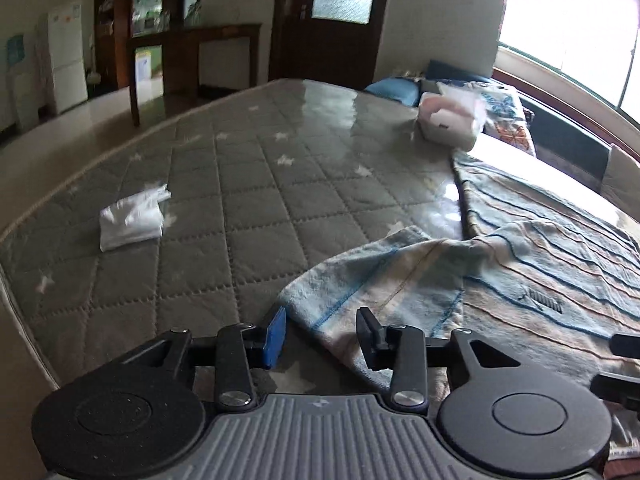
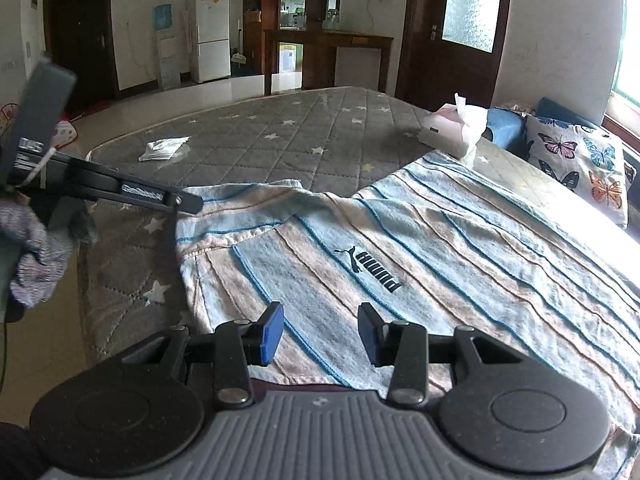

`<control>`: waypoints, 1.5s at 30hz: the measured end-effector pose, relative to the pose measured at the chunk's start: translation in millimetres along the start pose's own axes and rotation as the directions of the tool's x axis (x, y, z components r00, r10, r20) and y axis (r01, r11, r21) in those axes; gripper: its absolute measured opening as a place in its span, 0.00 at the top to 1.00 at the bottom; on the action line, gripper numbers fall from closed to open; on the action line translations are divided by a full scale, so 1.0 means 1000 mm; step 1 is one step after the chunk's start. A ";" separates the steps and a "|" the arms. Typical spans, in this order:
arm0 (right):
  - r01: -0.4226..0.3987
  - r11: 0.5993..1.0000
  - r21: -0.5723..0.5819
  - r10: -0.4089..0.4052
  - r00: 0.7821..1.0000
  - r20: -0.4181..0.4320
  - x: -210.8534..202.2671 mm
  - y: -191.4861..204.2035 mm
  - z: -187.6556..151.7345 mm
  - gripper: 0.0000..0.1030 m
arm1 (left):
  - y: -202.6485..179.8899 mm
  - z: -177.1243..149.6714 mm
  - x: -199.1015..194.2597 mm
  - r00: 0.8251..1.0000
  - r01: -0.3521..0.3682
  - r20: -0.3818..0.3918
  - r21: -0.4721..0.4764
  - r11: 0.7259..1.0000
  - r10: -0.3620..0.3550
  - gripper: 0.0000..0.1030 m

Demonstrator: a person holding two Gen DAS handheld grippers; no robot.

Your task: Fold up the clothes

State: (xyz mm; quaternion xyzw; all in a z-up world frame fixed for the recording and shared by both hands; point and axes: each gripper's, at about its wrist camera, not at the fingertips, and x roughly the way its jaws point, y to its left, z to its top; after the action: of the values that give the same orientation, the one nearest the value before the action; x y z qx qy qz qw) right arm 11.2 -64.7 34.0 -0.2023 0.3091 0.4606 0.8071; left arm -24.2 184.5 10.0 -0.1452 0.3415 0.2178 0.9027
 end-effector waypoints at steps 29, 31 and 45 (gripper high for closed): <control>0.153 0.977 0.148 -0.155 0.988 0.001 -0.052 -0.041 -0.036 0.60 | -0.091 -0.020 -0.059 0.800 0.570 -0.121 0.459 0.681 -0.588 0.90; 0.154 0.976 0.154 -0.156 0.988 0.004 -0.054 -0.043 -0.036 0.60 | -0.087 -0.015 -0.061 0.806 0.555 -0.099 0.471 0.686 -0.584 0.90; 0.091 0.984 0.152 -0.094 0.995 0.016 -0.041 -0.039 -0.028 0.61 | -0.078 -0.013 -0.002 0.906 0.419 -0.146 0.452 0.787 -0.398 0.89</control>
State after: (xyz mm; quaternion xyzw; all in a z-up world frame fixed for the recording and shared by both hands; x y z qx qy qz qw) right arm 20.9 -126.6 42.8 -0.1492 0.3238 0.4001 0.8442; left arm 5.4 110.6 10.9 0.0047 0.3641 -0.0757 0.9283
